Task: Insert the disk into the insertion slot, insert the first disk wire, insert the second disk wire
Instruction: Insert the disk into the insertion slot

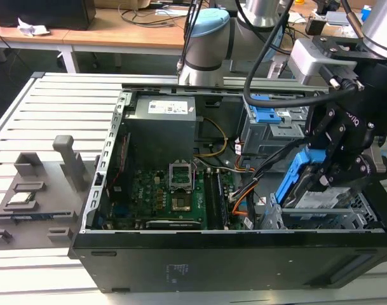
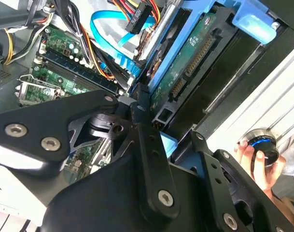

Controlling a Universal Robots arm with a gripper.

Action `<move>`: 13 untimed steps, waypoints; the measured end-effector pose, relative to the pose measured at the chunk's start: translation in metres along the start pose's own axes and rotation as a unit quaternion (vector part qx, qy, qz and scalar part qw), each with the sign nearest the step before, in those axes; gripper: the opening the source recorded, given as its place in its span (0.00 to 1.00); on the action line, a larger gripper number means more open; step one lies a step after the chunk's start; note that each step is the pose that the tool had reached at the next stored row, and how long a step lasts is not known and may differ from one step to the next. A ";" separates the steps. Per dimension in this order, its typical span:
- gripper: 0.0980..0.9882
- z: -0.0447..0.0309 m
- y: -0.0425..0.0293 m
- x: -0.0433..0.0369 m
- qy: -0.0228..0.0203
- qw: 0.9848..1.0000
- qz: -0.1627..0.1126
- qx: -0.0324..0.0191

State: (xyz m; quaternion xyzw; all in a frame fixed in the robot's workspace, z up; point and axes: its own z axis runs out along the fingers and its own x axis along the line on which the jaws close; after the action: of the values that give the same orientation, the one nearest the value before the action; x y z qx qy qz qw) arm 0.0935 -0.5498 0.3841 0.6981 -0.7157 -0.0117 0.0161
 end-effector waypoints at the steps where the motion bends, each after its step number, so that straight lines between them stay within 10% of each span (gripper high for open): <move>1: 0.39 0.0000 0.0000 0.0000 0.000 1.000 0.000 0.000; 5: 0.37 0.0001 0.0000 0.0000 0.000 1.000 0.000 0.000; 10: 0.02 0.0001 0.0000 0.0000 0.000 1.000 0.000 0.000; 13: 0.01 0.0001 0.0000 0.0000 0.000 1.000 0.000 0.000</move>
State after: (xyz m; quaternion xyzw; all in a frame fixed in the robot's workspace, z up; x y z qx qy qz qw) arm 0.0935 -0.5498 0.3839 0.6981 -0.7157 -0.0117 0.0161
